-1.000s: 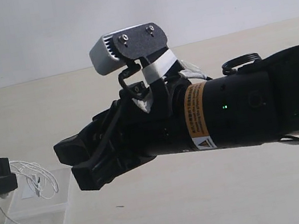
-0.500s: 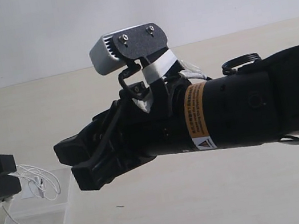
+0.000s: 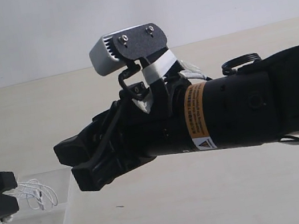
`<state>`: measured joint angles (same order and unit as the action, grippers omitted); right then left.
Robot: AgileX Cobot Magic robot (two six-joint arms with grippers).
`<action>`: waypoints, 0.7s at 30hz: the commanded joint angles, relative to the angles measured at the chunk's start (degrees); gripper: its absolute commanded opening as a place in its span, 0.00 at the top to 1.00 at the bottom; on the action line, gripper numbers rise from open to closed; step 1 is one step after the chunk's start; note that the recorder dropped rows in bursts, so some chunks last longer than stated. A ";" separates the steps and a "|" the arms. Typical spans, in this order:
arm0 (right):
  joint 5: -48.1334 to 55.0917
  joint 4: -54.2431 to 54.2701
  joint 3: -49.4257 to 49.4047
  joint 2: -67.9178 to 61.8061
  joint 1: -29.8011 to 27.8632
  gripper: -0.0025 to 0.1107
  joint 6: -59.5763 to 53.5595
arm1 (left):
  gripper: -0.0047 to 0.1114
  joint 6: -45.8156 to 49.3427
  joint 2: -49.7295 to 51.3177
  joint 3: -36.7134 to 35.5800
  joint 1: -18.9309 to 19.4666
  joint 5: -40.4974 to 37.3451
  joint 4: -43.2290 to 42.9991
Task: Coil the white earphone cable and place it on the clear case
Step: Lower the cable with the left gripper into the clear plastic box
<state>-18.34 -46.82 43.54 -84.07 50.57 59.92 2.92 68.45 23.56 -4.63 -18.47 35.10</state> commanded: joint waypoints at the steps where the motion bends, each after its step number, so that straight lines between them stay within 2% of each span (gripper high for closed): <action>1: -0.52 -0.36 0.23 0.29 0.10 0.42 0.00 | 0.96 -0.55 0.17 -0.89 -0.02 3.33 2.66; 9: -0.52 -0.36 0.23 0.29 0.10 0.42 0.00 | 0.96 -0.37 0.23 -0.89 -0.02 7.04 4.41; 21: -0.52 -0.21 0.23 0.29 0.10 0.42 0.00 | 0.96 0.01 3.78 -0.89 -0.07 7.30 4.65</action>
<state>-18.34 -46.82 43.54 -84.07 50.57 59.92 2.78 71.30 22.85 -4.63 -11.71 39.46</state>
